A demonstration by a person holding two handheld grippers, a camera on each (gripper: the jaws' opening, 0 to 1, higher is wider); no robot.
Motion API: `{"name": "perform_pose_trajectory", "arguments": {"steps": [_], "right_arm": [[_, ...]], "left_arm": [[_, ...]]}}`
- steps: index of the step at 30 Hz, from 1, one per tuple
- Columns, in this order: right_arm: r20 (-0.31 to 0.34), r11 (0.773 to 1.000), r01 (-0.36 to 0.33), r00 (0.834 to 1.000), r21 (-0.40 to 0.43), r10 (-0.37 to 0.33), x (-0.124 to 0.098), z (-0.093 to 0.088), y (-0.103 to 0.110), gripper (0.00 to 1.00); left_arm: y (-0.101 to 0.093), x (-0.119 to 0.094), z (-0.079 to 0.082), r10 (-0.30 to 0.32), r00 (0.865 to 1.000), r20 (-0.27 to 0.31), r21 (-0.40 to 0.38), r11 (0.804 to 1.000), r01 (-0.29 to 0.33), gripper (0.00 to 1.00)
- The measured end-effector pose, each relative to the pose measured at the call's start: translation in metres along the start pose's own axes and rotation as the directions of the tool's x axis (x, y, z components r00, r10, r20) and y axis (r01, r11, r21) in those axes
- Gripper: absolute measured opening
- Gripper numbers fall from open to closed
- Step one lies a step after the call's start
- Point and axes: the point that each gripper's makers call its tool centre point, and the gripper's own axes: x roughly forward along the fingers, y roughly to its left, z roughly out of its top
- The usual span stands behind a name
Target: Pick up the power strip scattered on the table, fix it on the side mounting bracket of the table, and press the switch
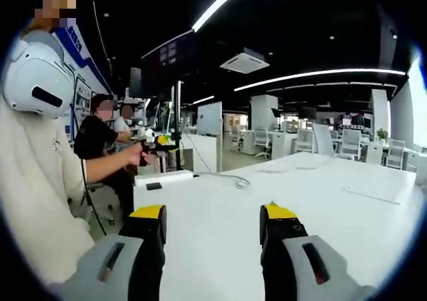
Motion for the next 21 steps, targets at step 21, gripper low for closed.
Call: {"name": "perform_pose_trajectory", "arguments": {"steps": [21], "right_arm": [[0.100, 0.984, 0.180, 0.979, -0.006, -0.179, -0.036, 0.032, -0.040, 0.57]], "left_arm": [[-0.032, -0.010, 0.045, 0.006, 0.996, 0.088, 0.280, 0.960, -0.030, 0.52]]}}
